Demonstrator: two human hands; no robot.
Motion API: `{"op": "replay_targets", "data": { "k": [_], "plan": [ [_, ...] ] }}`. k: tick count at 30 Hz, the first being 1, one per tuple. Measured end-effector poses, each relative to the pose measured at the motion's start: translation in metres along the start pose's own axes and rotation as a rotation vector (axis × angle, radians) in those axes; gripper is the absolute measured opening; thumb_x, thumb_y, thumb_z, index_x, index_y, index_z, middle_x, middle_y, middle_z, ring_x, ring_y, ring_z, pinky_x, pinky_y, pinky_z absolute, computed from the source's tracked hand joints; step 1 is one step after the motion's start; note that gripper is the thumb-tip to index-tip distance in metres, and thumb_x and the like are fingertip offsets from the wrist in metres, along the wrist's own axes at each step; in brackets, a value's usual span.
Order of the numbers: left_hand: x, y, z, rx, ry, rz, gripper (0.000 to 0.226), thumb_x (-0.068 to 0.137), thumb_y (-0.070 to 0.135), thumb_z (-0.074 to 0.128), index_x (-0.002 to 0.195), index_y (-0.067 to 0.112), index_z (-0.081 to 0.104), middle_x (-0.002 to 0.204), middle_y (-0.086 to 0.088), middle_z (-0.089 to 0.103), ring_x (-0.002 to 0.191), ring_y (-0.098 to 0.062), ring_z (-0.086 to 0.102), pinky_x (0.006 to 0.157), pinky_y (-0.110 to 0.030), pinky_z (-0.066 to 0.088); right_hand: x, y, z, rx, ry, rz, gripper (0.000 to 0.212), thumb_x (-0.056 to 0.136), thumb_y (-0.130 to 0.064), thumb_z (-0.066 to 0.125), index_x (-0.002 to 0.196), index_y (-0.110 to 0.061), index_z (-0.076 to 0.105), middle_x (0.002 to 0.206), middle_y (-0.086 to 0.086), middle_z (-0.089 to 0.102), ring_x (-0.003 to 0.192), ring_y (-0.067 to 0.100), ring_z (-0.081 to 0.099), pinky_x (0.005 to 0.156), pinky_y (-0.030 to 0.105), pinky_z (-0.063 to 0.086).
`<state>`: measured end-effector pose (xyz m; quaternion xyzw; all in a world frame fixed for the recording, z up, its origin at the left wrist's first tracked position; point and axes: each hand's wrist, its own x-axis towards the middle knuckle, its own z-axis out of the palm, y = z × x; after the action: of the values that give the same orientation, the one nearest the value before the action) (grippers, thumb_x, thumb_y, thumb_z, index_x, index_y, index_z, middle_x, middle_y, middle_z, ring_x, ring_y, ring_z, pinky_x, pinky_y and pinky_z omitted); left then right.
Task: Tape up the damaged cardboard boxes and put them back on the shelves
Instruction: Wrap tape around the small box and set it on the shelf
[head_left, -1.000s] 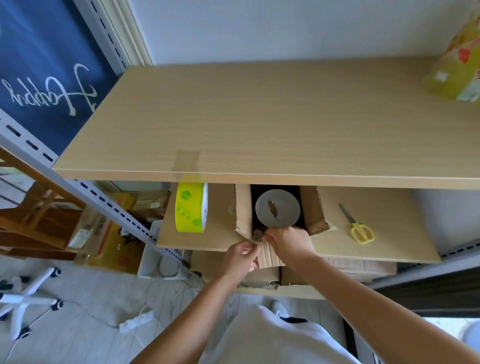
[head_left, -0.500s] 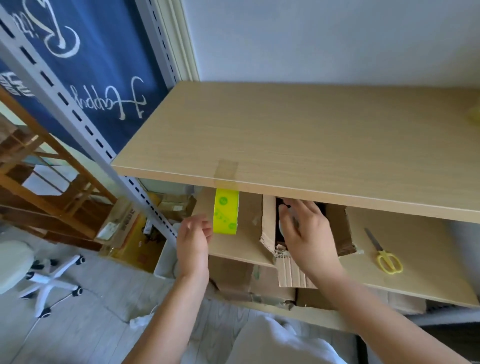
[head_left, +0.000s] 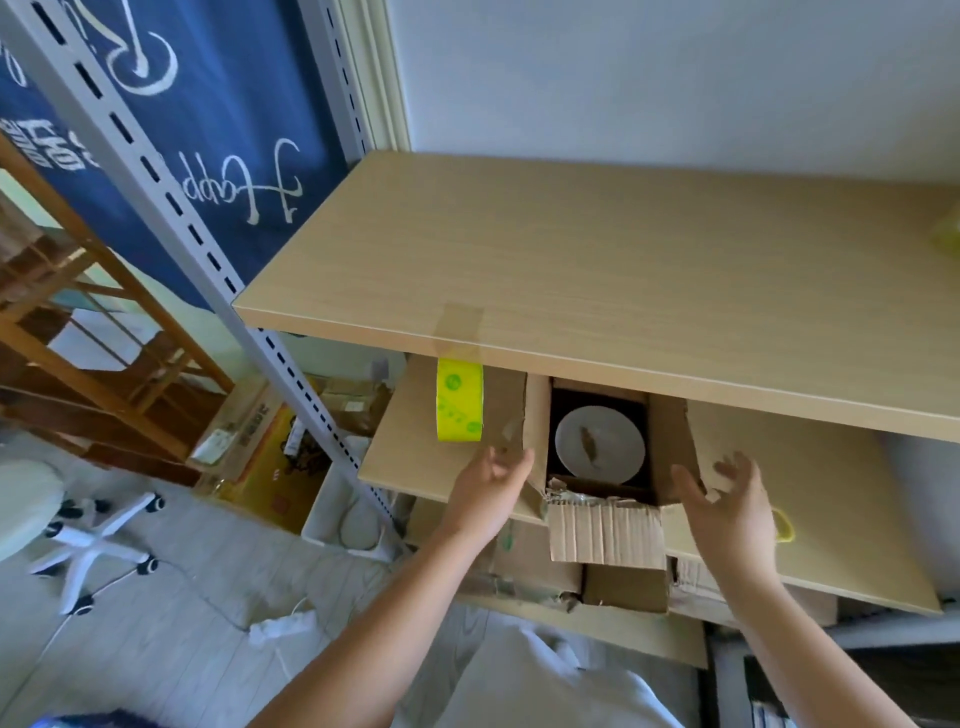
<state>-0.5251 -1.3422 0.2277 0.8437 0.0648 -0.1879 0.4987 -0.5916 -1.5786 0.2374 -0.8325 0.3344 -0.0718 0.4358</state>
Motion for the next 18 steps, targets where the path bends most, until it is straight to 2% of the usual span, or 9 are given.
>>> {"op": "replay_targets", "data": {
  "k": [2, 4, 5, 7, 9, 10, 13, 16, 18],
  "plan": [
    [0.007, 0.010, 0.011, 0.065, -0.011, 0.002, 0.059, 0.092, 0.065, 0.049, 0.124, 0.016, 0.056, 0.109, 0.001, 0.068, 0.103, -0.021, 0.068, 0.086, -0.035, 0.054, -0.005, 0.017, 0.011, 0.194, -0.056, 0.266, 0.081, 0.085, -0.048, 0.071, 0.147, -0.013, 0.034, 0.133, 0.010, 0.055, 0.113, 0.028, 0.058, 0.093, 0.041, 0.048],
    [0.017, 0.015, 0.018, 0.142, 0.020, 0.007, 0.038, 0.096, 0.051, 0.053, 0.102, 0.013, 0.059, 0.103, -0.006, 0.069, 0.093, -0.025, 0.071, 0.082, -0.043, 0.057, -0.013, 0.032, 0.024, 0.400, -0.213, 0.594, 0.073, 0.083, -0.045, 0.075, 0.136, -0.005, 0.046, 0.113, 0.013, 0.060, 0.100, 0.028, 0.062, 0.082, 0.038, 0.053],
    [0.020, 0.015, 0.019, 0.158, 0.028, -0.005, 0.031, 0.098, 0.040, 0.054, 0.093, 0.009, 0.057, 0.099, -0.011, 0.069, 0.088, -0.028, 0.072, 0.080, -0.046, 0.058, -0.014, 0.037, 0.028, 0.511, -0.272, 0.706, 0.064, 0.082, -0.039, 0.077, 0.128, -0.002, 0.052, 0.110, 0.015, 0.060, 0.099, 0.029, 0.063, 0.076, 0.037, 0.055],
    [0.018, 0.012, 0.018, 0.077, -0.033, -0.067, 0.021, 0.096, 0.025, 0.058, 0.094, 0.004, 0.059, 0.100, -0.014, 0.069, 0.081, -0.026, 0.074, 0.075, -0.045, 0.061, -0.012, 0.040, 0.032, 0.647, -0.289, 0.766, 0.043, 0.083, -0.028, 0.078, 0.112, -0.005, 0.058, 0.108, 0.016, 0.058, 0.096, 0.028, 0.063, 0.063, 0.035, 0.059],
    [0.006, 0.006, 0.013, -0.104, -0.178, -0.194, 0.014, 0.091, 0.014, 0.065, 0.100, 0.006, 0.060, 0.106, -0.013, 0.068, 0.080, -0.025, 0.075, 0.072, -0.036, 0.063, -0.008, 0.037, 0.028, 0.706, -0.216, 0.729, 0.029, 0.083, -0.027, 0.078, 0.100, -0.008, 0.063, 0.093, 0.013, 0.063, 0.077, 0.020, 0.063, 0.047, 0.026, 0.055],
    [-0.001, 0.002, 0.012, -0.198, -0.248, -0.275, 0.020, 0.087, 0.009, 0.069, 0.103, 0.005, 0.058, 0.108, -0.015, 0.067, 0.082, -0.028, 0.075, 0.074, -0.037, 0.063, -0.006, 0.035, 0.024, 0.741, -0.171, 0.707, 0.026, 0.083, -0.028, 0.077, 0.095, -0.009, 0.064, 0.083, 0.011, 0.064, 0.067, 0.018, 0.063, 0.043, 0.022, 0.052],
    [-0.020, -0.008, 0.019, -0.357, -0.359, -0.410, 0.029, 0.082, 0.000, 0.074, 0.106, -0.006, 0.059, 0.105, -0.026, 0.071, 0.087, -0.033, 0.074, 0.077, -0.042, 0.062, -0.011, 0.031, 0.017, 0.743, -0.065, 0.569, 0.029, 0.085, -0.041, 0.073, 0.085, -0.012, 0.066, 0.067, 0.004, 0.063, 0.056, 0.016, 0.063, 0.044, 0.020, 0.051],
    [-0.032, -0.015, 0.038, -0.364, -0.456, -0.495, 0.012, 0.087, 0.001, 0.069, 0.098, -0.003, 0.067, 0.084, -0.013, 0.075, 0.072, -0.019, 0.071, 0.067, -0.028, 0.061, -0.026, 0.027, 0.021, 0.619, -0.107, 0.266, 0.024, 0.089, -0.047, 0.066, 0.097, -0.024, 0.068, 0.085, -0.005, 0.074, 0.083, 0.015, 0.072, 0.070, 0.028, 0.057],
    [-0.038, -0.016, 0.051, -0.418, -0.530, -0.527, 0.004, 0.091, 0.007, 0.066, 0.093, 0.004, 0.067, 0.078, -0.007, 0.075, 0.069, -0.015, 0.070, 0.065, -0.023, 0.058, -0.031, 0.028, 0.029, 0.320, -0.114, 0.015, 0.023, 0.085, -0.044, 0.072, 0.103, -0.032, 0.067, 0.105, -0.009, 0.069, 0.103, 0.016, 0.065, 0.087, 0.037, 0.052]
  ]
}}
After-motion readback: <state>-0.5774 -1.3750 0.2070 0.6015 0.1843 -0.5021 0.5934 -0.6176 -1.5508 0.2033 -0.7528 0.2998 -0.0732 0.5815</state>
